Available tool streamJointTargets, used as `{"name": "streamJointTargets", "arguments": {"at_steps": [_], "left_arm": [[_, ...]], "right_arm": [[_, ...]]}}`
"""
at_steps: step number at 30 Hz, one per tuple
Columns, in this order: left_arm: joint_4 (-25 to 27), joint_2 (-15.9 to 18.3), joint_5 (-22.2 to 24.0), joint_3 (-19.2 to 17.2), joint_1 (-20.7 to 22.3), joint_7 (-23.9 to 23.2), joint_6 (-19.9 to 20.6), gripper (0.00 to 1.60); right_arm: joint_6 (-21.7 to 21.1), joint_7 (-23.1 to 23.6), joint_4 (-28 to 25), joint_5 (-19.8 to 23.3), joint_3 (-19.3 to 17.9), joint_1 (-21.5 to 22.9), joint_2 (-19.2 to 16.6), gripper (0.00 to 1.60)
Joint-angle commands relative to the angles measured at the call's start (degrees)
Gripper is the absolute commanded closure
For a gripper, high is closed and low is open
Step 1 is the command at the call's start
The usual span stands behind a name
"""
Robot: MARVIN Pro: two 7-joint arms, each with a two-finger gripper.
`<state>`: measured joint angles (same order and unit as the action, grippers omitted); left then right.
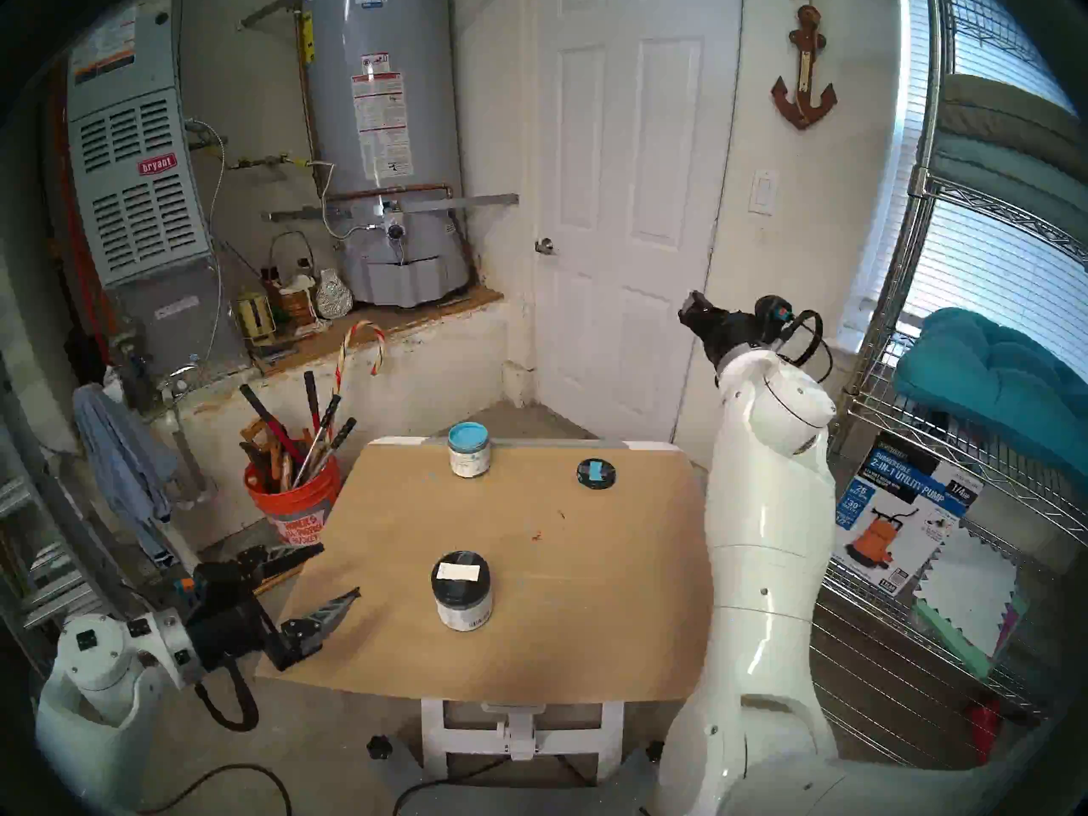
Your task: Open paint jar
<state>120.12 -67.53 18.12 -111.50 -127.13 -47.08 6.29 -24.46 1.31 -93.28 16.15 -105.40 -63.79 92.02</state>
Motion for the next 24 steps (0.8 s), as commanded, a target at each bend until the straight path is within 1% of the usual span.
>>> {"name": "streamJointTargets", "arguments": {"at_steps": [1,5,7,9,20,22,24], "left_arm": [[1.8,0.7,1.8,-0.8,1.7,-1.4,-0.6,0.0],[2.2,0.6,1.7,-0.6,1.7,-1.5,-0.1,0.0],[3.0,0.9,2.3,-0.2,1.8,-2.2,1.2,0.0],[3.3,0.7,2.2,-0.1,1.5,-2.3,1.3,0.0],[3.8,1.9,3.0,-0.6,2.2,-4.3,4.9,0.0],[3.9,1.5,2.8,-0.5,2.2,-4.0,4.8,0.0],[3.8,1.8,2.5,-0.3,2.4,-4.4,4.8,0.0]], "right_arm": [[0.2,-0.2,-1.4,-0.2,0.4,0.9,0.1,0.0],[0.2,-0.2,-1.4,-0.2,0.4,0.9,0.2,0.0],[0.2,-0.2,-1.4,-0.2,0.4,0.9,0.2,0.0],[0.2,-0.3,-1.4,-0.2,0.4,0.9,0.2,0.0],[0.2,-0.3,-1.4,-0.2,0.5,0.9,0.2,0.0],[0.2,-0.3,-1.4,-0.2,0.5,0.9,0.2,0.0],[0.2,-0.3,-1.4,-0.2,0.5,0.9,0.1,0.0]]}}
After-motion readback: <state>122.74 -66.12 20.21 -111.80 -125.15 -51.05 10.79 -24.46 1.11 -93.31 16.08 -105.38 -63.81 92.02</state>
